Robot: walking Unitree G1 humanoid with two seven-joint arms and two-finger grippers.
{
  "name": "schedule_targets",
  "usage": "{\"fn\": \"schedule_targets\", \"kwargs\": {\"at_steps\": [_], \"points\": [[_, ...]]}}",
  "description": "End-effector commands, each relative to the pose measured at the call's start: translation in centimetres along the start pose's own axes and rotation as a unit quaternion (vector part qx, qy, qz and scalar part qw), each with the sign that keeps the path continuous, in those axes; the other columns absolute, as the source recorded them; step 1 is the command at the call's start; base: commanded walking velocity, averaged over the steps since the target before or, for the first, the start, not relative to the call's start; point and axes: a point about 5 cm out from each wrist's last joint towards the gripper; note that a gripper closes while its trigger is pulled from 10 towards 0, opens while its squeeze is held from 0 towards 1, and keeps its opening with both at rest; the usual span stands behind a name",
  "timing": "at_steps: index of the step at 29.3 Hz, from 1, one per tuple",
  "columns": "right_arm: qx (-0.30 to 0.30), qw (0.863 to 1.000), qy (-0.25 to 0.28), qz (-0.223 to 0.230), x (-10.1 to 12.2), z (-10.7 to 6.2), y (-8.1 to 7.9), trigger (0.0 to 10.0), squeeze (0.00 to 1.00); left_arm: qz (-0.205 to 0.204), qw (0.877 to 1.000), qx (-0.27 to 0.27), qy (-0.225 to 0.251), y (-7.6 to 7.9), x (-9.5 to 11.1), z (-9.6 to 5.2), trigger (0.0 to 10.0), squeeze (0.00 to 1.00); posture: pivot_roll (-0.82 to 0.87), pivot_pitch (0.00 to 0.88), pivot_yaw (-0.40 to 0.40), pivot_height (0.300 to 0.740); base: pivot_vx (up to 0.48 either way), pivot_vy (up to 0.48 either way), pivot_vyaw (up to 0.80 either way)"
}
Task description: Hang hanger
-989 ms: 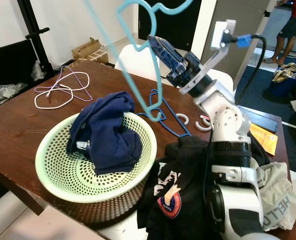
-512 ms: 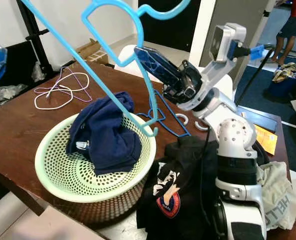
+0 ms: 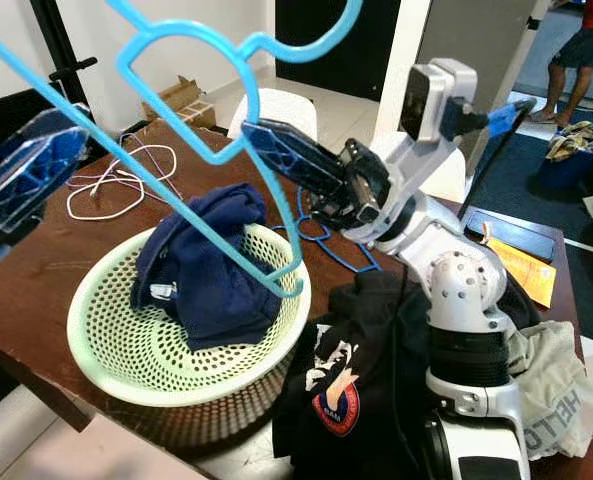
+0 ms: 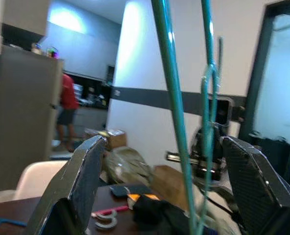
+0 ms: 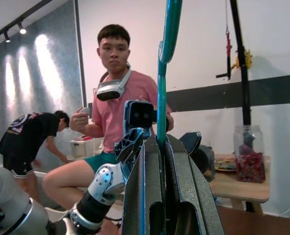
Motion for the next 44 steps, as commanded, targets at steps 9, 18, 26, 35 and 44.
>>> {"fn": "schedule_targets", "kwargs": {"at_steps": [9,18,26,35,44], "points": [[0.014,1.0,-0.005,-0.002,-0.1,0.4,-0.6,0.0,0.0,-0.015,0.999,-0.048,-0.008,1.0,-0.2,0.4,0.0,0.0,0.18,0.0,-0.055,0.74,0.0,0.0,0.0],[0.014,1.0,-0.013,0.0,-0.4,0.5,-0.7,0.0,0.0,-0.018,0.997,-0.076,-0.006,1.6,0.0,0.4,0.0,0.0,0.17,0.0,-0.052,0.74,0.0,0.0,0.0],[0.007,1.0,-0.019,-0.011,-0.4,0.5,-0.7,3.9,0.0,-0.025,0.995,-0.093,-0.004,2.0,0.1,0.3,0.0,0.0,0.17,0.0,-0.054,0.74,0.0,0.0,0.0],[0.024,1.0,-0.01,-0.01,-0.5,0.6,-1.1,10.0,1.0,-0.023,0.995,-0.092,-0.003,2.1,0.2,0.2,0.0,0.0,0.17,0.0,-0.053,0.74,0.0,0.0,0.0],[0.028,0.999,-0.025,-0.005,-0.8,0.9,-1.2,10.0,0.0,-0.025,0.995,-0.092,0.001,2.2,0.2,0.3,0.0,0.0,0.16,0.0,-0.056,0.74,0.0,0.0,0.0]]}}
Point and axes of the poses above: a point about 5 cm out from each wrist's last joint towards the gripper, its own z axis pointing out of the wrist towards the gripper, its own x axis along the axis of the wrist's last joint, y = z × x, and after that the axes turned 13 degrees about z, right-handed
